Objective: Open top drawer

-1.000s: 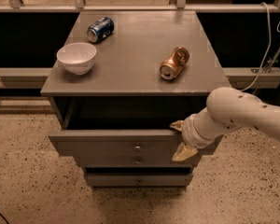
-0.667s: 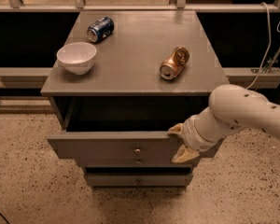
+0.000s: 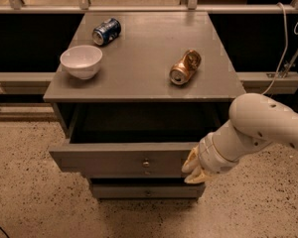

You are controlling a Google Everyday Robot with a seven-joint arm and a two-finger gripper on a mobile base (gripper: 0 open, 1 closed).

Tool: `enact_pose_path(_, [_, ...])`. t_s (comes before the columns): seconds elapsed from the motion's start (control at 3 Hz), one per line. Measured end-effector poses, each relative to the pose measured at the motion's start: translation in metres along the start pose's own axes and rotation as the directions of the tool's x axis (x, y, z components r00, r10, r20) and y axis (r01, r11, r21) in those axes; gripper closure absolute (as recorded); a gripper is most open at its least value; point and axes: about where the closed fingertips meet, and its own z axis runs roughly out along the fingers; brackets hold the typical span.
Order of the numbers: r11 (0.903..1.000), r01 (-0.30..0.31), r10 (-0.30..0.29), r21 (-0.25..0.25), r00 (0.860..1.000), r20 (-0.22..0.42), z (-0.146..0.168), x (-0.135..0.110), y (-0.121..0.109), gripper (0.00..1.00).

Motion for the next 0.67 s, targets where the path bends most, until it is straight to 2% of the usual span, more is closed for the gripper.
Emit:
enact_pose_path(0.33, [1.0000,-0.001,0.001,-0.006,1.000,0.017,-0.016,-0.006,0.009,0.45])
enact_pose_path(0.67, [0.9993,0.000,0.000,0.038,1.000,0.021,-0.022,-0.008,-0.011,0.14])
